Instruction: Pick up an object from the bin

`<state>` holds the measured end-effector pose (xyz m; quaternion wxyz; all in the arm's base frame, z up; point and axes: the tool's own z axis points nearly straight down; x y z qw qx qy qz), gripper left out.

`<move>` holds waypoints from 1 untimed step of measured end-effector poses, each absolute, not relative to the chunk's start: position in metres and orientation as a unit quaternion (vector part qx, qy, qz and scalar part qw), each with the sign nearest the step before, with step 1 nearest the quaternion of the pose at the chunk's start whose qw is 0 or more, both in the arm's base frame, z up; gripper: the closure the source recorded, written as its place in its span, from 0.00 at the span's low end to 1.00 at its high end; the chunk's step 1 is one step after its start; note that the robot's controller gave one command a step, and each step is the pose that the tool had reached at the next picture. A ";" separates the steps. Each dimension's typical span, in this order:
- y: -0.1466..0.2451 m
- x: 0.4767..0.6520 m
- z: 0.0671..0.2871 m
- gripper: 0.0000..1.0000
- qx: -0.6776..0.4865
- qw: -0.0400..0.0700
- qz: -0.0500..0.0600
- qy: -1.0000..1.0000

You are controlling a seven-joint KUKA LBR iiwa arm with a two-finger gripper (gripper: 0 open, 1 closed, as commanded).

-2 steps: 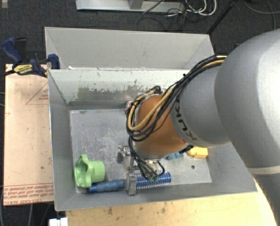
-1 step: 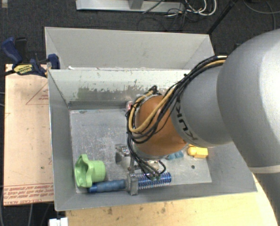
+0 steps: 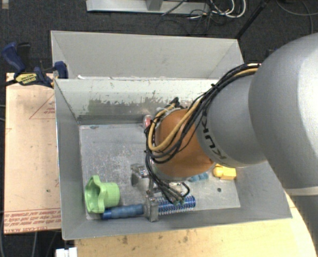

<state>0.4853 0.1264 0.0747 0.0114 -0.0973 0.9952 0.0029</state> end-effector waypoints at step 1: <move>0.172 0.486 0.075 0.00 -0.139 0.012 0.002 0.990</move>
Offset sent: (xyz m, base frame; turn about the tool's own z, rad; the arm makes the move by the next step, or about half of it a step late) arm -0.0065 0.0431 -0.0047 -0.0825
